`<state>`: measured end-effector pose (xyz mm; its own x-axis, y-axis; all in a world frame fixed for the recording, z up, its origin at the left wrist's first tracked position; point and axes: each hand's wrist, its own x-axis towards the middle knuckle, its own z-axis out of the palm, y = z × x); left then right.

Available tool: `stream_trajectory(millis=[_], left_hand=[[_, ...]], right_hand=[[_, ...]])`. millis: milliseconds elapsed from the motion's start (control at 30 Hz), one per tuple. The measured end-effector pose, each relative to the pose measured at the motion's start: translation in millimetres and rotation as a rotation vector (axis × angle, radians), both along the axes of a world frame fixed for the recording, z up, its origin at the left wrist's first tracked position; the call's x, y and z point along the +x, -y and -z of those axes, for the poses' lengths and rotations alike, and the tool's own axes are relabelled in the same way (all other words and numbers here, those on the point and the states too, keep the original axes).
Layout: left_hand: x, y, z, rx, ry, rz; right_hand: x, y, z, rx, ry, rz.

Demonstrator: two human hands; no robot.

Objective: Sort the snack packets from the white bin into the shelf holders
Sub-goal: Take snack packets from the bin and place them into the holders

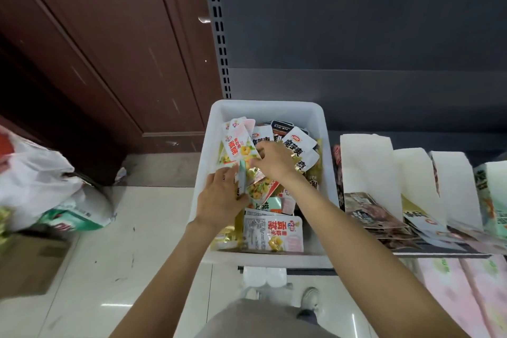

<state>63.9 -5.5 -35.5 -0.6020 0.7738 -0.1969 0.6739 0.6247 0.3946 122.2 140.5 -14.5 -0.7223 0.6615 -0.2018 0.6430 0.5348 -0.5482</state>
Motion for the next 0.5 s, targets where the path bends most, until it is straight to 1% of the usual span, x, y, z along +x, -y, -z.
stream_trajectory(millis=[67, 100, 133, 167, 200, 233, 267, 300, 333, 367, 433, 500], left_hand=[[-0.9, 0.1, -1.3, 0.009, -0.001, 0.019], [-0.6, -0.1, -3.3, 0.060, -0.006, 0.018], [0.4, -1.0, -6.5, 0.153, 0.005, -0.002], [2.6, -2.8, -13.4, 0.264, 0.060, -0.044], [5.0, -5.0, -22.9, 0.377, 0.193, -0.099], [8.1, -7.4, -35.3, 0.473, 0.401, -0.154], [11.9, -9.6, -48.4, 0.539, 0.654, -0.196], [15.2, -11.5, -59.0, 0.573, 0.866, -0.207], [18.1, -13.3, -65.6, 0.580, 0.973, -0.170], [20.9, -15.4, -68.7, 0.578, 0.977, -0.104], [26.8, -19.6, -71.3, 0.573, 0.890, -0.012], [31.5, -23.7, -70.1, 0.535, 0.819, 0.045]], right_hand=[[11.5, 0.8, -11.0, -0.006, -0.043, 0.060], [20.8, 1.2, -18.0, 0.021, -0.064, 0.099], [31.3, 2.1, -23.9, 0.022, -0.103, 0.143], [42.8, 3.9, -30.0, -0.047, -0.181, 0.189], [54.5, 6.5, -35.9, -0.189, -0.297, 0.232], [65.7, 10.7, -43.0, -0.381, -0.432, 0.272], [75.7, 15.8, -50.0, -0.586, -0.548, 0.303], [84.8, 20.1, -54.8, -0.751, -0.626, 0.325], [93.8, 23.6, -57.8, -0.834, -0.667, 0.332], [102.4, 26.2, -58.2, -0.852, -0.685, 0.329], [117.9, 28.2, -58.4, -0.816, -0.713, 0.341], [134.1, 23.0, -60.3, -0.753, -0.760, 0.398]])
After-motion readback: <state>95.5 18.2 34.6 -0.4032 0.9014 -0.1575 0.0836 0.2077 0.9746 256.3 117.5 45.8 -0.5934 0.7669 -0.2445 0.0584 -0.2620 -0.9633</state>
